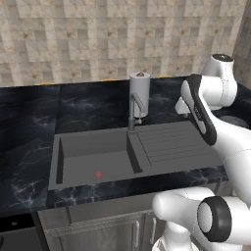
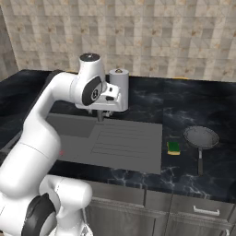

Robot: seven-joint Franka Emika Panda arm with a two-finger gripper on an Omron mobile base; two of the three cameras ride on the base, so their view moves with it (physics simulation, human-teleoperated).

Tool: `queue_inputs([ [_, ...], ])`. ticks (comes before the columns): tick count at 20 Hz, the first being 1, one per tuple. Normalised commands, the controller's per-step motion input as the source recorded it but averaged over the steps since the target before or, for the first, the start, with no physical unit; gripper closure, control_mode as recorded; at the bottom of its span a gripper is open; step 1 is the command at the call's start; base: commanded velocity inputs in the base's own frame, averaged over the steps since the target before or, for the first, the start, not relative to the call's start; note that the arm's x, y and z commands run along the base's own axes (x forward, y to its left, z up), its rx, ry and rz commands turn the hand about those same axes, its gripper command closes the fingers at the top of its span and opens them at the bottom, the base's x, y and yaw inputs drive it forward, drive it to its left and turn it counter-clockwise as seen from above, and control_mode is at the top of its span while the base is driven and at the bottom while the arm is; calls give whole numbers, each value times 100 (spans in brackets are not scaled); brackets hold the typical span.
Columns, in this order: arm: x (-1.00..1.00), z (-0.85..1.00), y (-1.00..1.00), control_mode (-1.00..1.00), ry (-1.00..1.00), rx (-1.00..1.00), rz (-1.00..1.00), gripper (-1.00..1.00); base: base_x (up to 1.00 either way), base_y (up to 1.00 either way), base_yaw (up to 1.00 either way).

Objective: Pick the pan and sponge and place them into the sink. Then turn on the water.

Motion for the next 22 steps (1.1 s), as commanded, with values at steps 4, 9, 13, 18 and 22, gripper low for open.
queue_inputs([
  [4, 0, -22, -32, -100, 0, 0, 0, -100, 0, 0, 0],
  [9, 0, -21, -30, -100, 0, -3, 0, -100, 0, 0, 0],
  [13, 0, -17, -29, -100, 0, -4, 0, -100, 0, 0, 0],
  [18, 0, -15, -31, -100, 0, -3, 0, -100, 0, 0, 0],
  [22, 2, -12, -33, -100, 0, -1, 0, -100, 0, 0, 0],
])
